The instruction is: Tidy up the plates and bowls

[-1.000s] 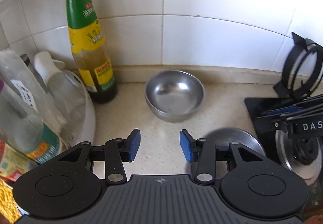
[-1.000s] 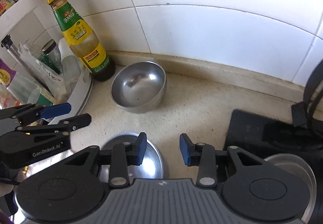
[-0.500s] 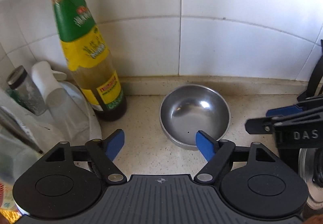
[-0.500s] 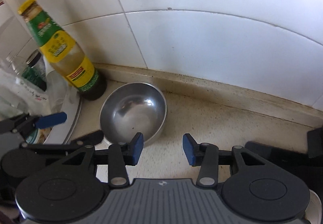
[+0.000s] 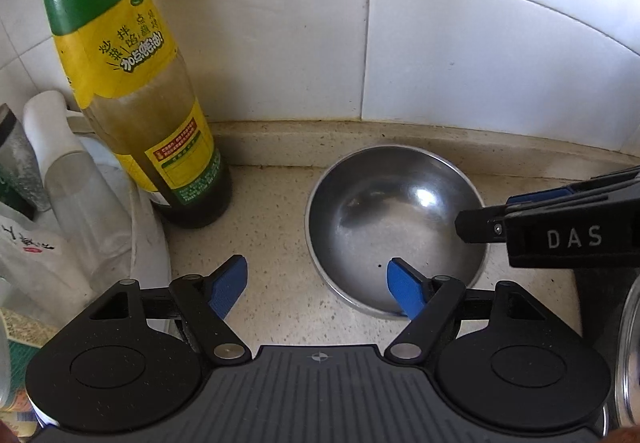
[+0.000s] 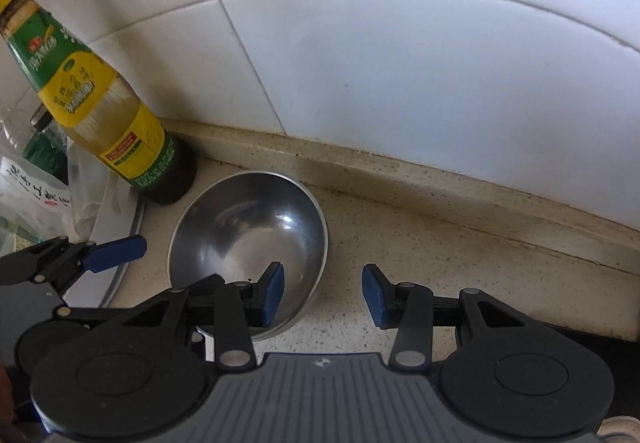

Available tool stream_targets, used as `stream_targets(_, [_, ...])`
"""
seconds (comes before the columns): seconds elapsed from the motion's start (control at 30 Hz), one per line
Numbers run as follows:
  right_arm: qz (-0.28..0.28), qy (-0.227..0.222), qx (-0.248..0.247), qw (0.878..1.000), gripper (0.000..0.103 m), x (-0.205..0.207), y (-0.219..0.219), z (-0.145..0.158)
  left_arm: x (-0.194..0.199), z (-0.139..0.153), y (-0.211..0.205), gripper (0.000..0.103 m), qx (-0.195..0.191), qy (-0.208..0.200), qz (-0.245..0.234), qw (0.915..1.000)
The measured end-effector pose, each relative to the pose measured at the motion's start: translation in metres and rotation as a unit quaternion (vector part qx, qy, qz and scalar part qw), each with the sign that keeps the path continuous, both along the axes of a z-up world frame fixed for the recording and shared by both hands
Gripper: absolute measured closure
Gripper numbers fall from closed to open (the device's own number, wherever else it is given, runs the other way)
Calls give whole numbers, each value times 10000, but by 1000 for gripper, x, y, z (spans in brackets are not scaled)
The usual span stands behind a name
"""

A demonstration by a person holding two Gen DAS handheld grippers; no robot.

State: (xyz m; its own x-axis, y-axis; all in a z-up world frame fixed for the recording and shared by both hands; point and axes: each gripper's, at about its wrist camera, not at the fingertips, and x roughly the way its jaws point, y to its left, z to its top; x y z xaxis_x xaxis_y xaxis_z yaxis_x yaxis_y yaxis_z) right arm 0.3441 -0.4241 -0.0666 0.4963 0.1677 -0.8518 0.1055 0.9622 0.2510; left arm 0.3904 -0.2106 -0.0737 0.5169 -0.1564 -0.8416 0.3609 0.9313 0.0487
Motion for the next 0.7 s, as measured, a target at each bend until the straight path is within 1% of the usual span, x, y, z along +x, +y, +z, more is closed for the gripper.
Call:
stream_targets(0.13, [114, 82, -42, 9999, 57, 5, 5, -5, 4, -4, -1, 27, 7, 30, 30, 10000])
stream_targets(0.2, [162, 117, -62, 9998, 63, 7, 6, -7, 6, -8, -3, 36, 54, 54, 19, 10000])
stream_targets(0.27, [207, 172, -46, 9996, 71, 8, 7, -11, 7, -12, -4, 41, 71, 117, 4, 9999])
stream_targets(0.33, [252, 203, -25, 9995, 73, 9, 9, -14, 7, -14, -3, 42, 61, 114, -33, 9999])
stream_targets(0.37, [280, 228, -9, 9993, 76, 9, 9, -15, 7, -15, -4, 45, 57, 104, -40, 9999])
stream_targets(0.4, [302, 242, 14, 9993, 77, 9, 10, -17, 8, -15, -4, 52, 51, 109, -56, 9999])
stream_targets(0.5, [350, 230, 9, 9991, 77, 9, 12, -16, 8, -17, -7, 62, 11, 156, -172, 9997])
stream_targets(0.7, [367, 235, 55, 9990, 77, 8, 10, -13, 4, -19, -12, 66, 43, 101, -291, 9995])
